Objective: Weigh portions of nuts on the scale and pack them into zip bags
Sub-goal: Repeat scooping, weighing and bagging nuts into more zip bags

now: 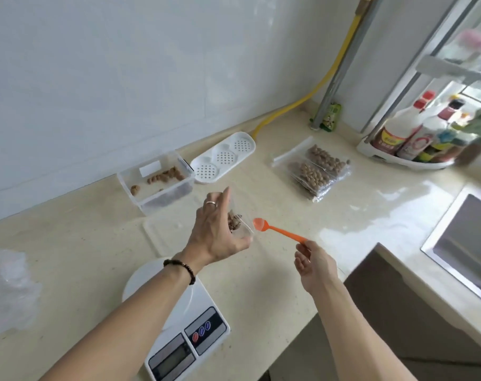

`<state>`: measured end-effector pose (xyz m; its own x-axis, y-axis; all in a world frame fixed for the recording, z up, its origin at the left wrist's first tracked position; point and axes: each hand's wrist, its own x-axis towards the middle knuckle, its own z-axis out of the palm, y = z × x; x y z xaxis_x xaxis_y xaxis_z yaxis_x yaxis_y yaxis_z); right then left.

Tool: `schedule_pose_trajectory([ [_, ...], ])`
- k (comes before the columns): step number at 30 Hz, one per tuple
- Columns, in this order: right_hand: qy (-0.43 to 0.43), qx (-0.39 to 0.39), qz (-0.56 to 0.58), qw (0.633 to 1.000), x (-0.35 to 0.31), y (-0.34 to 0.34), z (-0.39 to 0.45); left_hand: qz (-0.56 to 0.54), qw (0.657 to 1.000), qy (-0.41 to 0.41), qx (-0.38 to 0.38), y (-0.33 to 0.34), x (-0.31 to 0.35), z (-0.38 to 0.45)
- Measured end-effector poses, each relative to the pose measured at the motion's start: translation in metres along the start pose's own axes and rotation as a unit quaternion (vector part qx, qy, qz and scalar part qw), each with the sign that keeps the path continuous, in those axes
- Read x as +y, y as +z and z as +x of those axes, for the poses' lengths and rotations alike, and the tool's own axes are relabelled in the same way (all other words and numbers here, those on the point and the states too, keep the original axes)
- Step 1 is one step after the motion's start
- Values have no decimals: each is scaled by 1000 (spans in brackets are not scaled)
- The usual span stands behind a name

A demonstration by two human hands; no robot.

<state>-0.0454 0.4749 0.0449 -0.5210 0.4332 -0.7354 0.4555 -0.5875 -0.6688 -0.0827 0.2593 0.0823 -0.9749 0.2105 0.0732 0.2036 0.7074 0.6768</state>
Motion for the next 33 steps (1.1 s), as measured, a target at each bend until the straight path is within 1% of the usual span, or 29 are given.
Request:
schedule_pose_trajectory([
  [5, 36, 6, 2, 999, 18, -12, 12, 36, 999, -3, -41, 21, -2, -4],
  [7, 45, 3, -34, 998, 24, -15, 16, 43, 998, -5, -51, 25, -5, -5],
  [10, 46, 11, -125, 991, 29, -20, 20, 48, 998, 6, -48, 23, -4, -7],
  [12, 17, 57, -226, 972, 27, -26, 22, 42, 998, 19, -39, 18, -2, -8],
  [14, -44, 107, -339, 933, 20, -29, 18, 31, 999, 27, -28, 11, 4, -8],
  [15, -81, 113, -370, 919, 15, -27, 14, 26, 999, 32, -21, 7, 8, -8],
  [16, -122, 101, -380, 911, 7, -22, 8, 22, 999, 35, -14, 4, 10, -7],
  [17, -161, 69, -375, 911, -2, -14, 1, 20, 999, 36, -7, 0, 12, -5],
  [19, -233, -41, -347, 907, -24, 10, -22, 15, 999, 30, 7, -7, 13, -1],
  [20, -259, -110, -343, 896, -35, 24, -38, 10, 1000, 25, 12, -11, 14, 1],
  [21, -282, -174, -351, 876, -44, 37, -52, 3, 1000, 17, 14, -15, 15, 3],
  [22, -306, -219, -372, 849, -51, 50, -64, -2, 1000, 10, 17, -19, 16, 4],
  [23, -331, -245, -398, 820, -56, 62, -74, 0, 1000, 7, 22, -23, 18, 5],
  [25, -385, -259, -449, 763, -61, 82, -86, 5, 999, 7, 42, -32, 17, 5],
  [26, -411, -255, -467, 740, -64, 89, -91, -1, 999, 3, 49, -37, 16, 5],
  [27, -431, -253, -474, 725, -66, 95, -94, -11, 998, -2, 54, -43, 16, 3],
  [28, -441, -262, -468, 719, -69, 100, -97, -28, 998, -4, 60, -50, 15, 0],
  [30, -436, -303, -448, 719, -73, 106, -103, -76, 993, -10, 85, -62, 14, -4],
  [33, -433, -342, -454, 699, -76, 114, -111, -202, 971, -50, 116, -78, 7, -7],
])
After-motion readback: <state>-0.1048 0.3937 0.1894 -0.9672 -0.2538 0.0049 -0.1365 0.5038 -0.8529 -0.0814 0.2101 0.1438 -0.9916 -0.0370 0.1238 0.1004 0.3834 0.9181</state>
